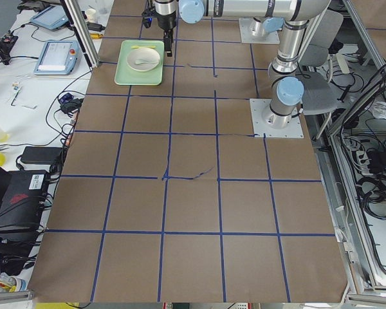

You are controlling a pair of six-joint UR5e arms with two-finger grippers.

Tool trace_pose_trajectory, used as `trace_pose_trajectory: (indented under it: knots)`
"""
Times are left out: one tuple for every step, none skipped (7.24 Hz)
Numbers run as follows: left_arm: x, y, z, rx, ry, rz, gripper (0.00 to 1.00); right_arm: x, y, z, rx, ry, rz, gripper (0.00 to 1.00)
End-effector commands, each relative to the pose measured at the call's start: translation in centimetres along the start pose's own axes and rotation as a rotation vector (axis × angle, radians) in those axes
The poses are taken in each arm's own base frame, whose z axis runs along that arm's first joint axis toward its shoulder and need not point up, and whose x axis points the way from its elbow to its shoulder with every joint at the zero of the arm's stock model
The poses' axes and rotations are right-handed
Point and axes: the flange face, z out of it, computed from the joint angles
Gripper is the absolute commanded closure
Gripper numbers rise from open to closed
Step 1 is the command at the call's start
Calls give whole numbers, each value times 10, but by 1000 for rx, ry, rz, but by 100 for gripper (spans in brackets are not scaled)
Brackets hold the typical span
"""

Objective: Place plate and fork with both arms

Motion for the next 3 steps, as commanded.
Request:
trace_pose_trajectory:
  knots:
    - [1, 7, 0, -29, 3, 2, 0, 0, -1, -1, 11, 0, 2, 0]
    - [1, 5, 3, -36, 5, 2, 0, 0, 0, -2, 12, 1, 2, 0]
    - [2, 5, 7, -52, 6, 4, 0, 0, -1, -3, 17, 1, 2, 0]
